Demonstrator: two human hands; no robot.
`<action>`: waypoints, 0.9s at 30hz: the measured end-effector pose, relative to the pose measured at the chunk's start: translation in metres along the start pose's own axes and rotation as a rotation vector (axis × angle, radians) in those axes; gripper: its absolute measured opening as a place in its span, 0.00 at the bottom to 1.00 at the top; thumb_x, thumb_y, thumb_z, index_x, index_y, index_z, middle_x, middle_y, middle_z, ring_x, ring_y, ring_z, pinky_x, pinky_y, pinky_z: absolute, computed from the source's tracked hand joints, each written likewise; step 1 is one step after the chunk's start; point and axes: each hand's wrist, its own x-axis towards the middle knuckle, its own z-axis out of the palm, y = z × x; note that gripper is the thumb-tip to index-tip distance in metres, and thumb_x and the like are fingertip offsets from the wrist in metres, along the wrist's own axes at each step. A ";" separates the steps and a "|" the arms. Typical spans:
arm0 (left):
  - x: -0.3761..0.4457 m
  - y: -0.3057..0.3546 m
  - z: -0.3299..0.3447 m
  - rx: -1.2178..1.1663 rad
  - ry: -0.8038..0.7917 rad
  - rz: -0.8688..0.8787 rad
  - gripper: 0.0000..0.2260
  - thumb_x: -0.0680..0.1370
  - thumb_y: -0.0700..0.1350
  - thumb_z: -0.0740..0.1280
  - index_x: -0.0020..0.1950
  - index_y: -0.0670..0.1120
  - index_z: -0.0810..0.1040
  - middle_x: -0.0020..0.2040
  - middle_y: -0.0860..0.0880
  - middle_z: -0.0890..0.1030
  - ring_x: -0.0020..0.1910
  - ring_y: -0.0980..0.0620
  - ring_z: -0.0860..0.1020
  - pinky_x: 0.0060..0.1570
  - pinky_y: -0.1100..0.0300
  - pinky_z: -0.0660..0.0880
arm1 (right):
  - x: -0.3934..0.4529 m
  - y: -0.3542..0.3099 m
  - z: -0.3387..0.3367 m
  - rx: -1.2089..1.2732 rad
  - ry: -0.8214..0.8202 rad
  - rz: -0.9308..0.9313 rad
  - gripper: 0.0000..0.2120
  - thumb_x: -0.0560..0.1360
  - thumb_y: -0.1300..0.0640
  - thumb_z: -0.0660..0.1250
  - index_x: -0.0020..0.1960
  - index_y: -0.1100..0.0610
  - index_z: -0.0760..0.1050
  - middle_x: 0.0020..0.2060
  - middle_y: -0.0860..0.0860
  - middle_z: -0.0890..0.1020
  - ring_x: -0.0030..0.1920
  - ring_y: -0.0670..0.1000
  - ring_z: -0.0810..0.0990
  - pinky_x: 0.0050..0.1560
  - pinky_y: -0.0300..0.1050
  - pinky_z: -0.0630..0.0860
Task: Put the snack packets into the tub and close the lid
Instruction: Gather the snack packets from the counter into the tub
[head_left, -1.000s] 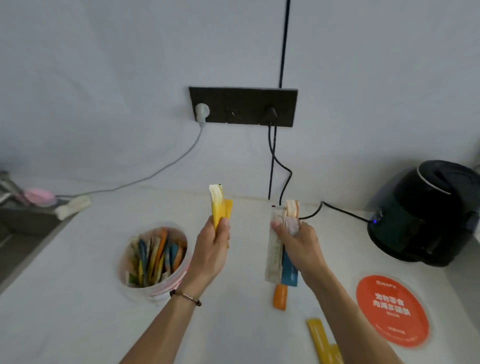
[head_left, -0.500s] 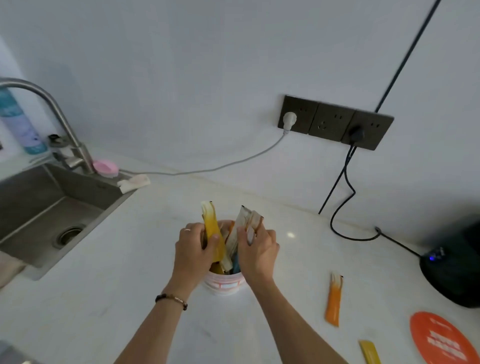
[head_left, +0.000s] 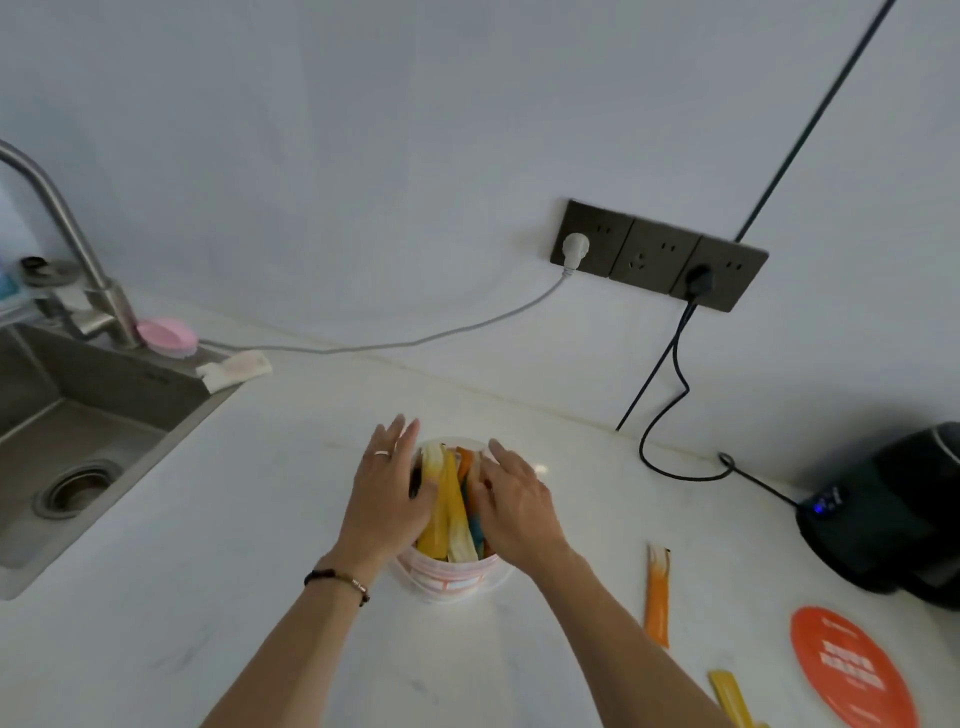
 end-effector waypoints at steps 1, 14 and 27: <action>0.003 0.000 -0.001 0.050 -0.047 0.016 0.24 0.79 0.48 0.59 0.75 0.48 0.60 0.77 0.48 0.61 0.76 0.47 0.56 0.74 0.51 0.58 | -0.003 0.002 0.004 -0.083 -0.040 -0.043 0.22 0.81 0.51 0.46 0.73 0.52 0.60 0.77 0.50 0.59 0.77 0.55 0.55 0.76 0.55 0.54; -0.053 0.112 0.080 0.044 0.065 0.560 0.12 0.75 0.46 0.60 0.55 0.43 0.77 0.55 0.43 0.79 0.56 0.43 0.77 0.53 0.50 0.74 | -0.138 0.113 -0.037 0.183 0.336 0.586 0.16 0.78 0.52 0.61 0.64 0.56 0.71 0.63 0.54 0.73 0.64 0.57 0.71 0.63 0.50 0.68; -0.122 0.159 0.261 0.439 -0.603 0.299 0.30 0.76 0.59 0.58 0.73 0.48 0.56 0.74 0.37 0.62 0.74 0.39 0.58 0.69 0.43 0.61 | -0.289 0.261 -0.034 0.125 0.058 1.151 0.44 0.70 0.30 0.59 0.76 0.52 0.50 0.77 0.58 0.48 0.76 0.63 0.49 0.73 0.61 0.55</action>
